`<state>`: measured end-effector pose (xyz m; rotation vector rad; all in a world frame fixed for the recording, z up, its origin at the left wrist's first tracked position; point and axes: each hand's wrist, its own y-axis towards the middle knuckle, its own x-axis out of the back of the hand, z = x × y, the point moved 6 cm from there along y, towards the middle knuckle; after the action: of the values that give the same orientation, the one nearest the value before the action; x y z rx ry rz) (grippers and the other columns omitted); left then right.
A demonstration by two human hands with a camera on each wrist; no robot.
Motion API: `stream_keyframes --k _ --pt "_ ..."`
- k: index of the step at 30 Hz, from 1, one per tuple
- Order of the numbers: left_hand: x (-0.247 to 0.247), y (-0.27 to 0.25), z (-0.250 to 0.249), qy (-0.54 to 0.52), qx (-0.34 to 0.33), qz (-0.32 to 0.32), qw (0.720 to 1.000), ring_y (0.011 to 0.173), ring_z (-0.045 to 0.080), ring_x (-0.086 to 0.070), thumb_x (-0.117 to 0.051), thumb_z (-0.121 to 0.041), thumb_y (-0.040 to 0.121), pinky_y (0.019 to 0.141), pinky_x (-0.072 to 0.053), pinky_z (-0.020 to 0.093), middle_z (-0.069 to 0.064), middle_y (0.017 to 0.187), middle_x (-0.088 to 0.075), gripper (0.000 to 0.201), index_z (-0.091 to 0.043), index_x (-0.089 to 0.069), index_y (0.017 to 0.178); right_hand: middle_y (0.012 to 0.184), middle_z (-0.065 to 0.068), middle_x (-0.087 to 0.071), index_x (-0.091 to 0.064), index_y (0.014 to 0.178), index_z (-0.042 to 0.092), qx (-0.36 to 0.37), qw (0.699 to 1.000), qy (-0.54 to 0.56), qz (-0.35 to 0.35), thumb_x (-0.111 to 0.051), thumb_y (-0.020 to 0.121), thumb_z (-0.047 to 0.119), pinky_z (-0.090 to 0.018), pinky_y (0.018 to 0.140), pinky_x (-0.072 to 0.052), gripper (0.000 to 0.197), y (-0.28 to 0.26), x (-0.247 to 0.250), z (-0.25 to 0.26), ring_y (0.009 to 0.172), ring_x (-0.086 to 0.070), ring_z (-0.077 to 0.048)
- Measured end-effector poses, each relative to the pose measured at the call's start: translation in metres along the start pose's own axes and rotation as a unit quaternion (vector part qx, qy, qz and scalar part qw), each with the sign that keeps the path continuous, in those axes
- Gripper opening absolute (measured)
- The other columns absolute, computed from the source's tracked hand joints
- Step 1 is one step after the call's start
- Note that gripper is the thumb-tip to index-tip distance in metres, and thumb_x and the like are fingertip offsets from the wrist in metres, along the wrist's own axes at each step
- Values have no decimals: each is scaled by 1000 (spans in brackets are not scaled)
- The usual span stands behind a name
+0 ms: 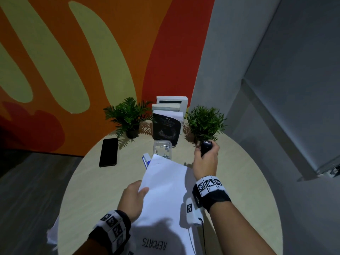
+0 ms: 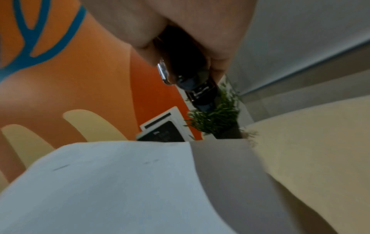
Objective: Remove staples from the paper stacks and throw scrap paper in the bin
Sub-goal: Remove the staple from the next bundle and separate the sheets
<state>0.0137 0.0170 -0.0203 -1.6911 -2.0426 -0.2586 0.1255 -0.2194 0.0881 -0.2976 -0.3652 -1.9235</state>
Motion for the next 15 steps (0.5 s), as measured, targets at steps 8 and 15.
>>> stream_keyframes --k 8,15 --pt "10 -6 17 -27 36 -29 999 103 12 -69 -53 -16 101 93 -53 33 -11 109 -75 23 -21 -73 113 104 -17 -67 -65 110 8 -96 941 -295 133 -66 87 25 -32 76 -50 29 -23 9 -139 95 -64 -33" --pt "5 -10 7 -30 25 -14 999 108 11 -67 -52 -16 102 96 -50 30 -11 115 -73 25 -20 -71 119 99 -10 -69 -66 102 12 -92 857 -451 230 -61 89 33 -29 68 -53 24 -55 15 -176 88 -67 -27"
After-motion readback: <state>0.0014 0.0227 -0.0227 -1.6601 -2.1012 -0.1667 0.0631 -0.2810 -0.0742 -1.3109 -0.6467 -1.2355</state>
